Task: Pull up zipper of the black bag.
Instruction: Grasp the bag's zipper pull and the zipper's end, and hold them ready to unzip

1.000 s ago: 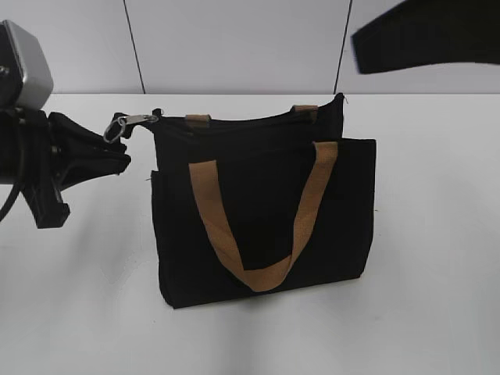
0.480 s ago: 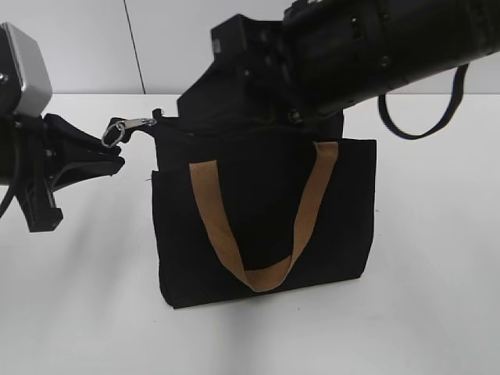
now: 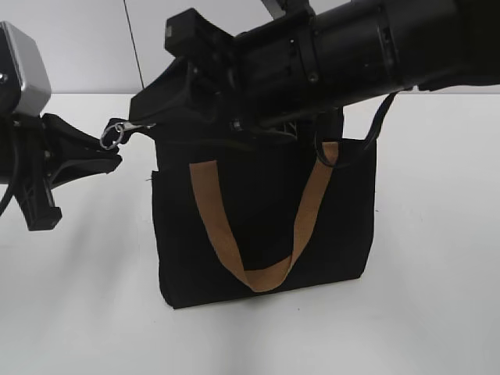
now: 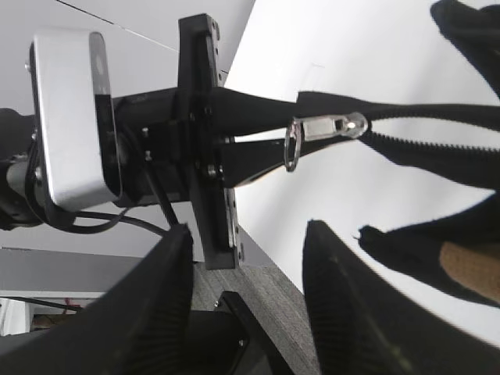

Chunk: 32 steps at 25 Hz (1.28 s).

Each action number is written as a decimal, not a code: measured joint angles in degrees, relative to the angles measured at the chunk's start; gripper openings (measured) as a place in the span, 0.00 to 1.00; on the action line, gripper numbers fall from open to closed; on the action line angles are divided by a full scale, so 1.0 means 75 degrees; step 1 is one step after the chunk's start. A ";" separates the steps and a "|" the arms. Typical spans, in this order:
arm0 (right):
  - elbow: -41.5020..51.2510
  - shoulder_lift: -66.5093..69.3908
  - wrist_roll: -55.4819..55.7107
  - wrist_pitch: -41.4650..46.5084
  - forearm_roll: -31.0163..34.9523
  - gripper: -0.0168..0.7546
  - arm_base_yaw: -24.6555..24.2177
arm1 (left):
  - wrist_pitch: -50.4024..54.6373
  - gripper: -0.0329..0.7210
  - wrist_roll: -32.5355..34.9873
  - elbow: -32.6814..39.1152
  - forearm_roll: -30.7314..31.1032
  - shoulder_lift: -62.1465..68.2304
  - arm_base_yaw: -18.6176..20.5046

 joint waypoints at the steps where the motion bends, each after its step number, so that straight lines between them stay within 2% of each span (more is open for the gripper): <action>1: 0.0000 0.0066 -0.0239 0.0000 0.0241 0.49 0.0000 | 0.0015 0.07 0.0000 0.0000 0.0000 0.0000 0.0000; 5: 0.0000 0.0305 -0.0922 0.0000 0.1094 0.49 0.0000 | 0.0093 0.07 0.0000 0.0000 0.0009 0.0000 0.0000; 16: 0.0000 0.0892 -0.1473 0.0039 0.1541 0.49 0.0000 | 0.0201 0.07 0.0000 0.0000 0.0005 -0.0164 -0.0026; 23: 0.0000 0.1040 -0.2040 0.0067 0.2097 0.49 0.0000 | 0.0069 0.07 0.0000 0.0000 -0.0004 -0.0164 -0.0381; 28: 0.0000 0.1040 -0.2497 0.0069 0.2053 0.49 0.0000 | -0.0275 0.07 0.0000 0.0000 0.0003 -0.0275 -0.0399; 32: 0.0000 0.0875 -0.2583 -0.0042 0.1357 0.49 0.0000 | -0.0645 0.07 0.0000 0.0000 0.0003 -0.0591 -0.0399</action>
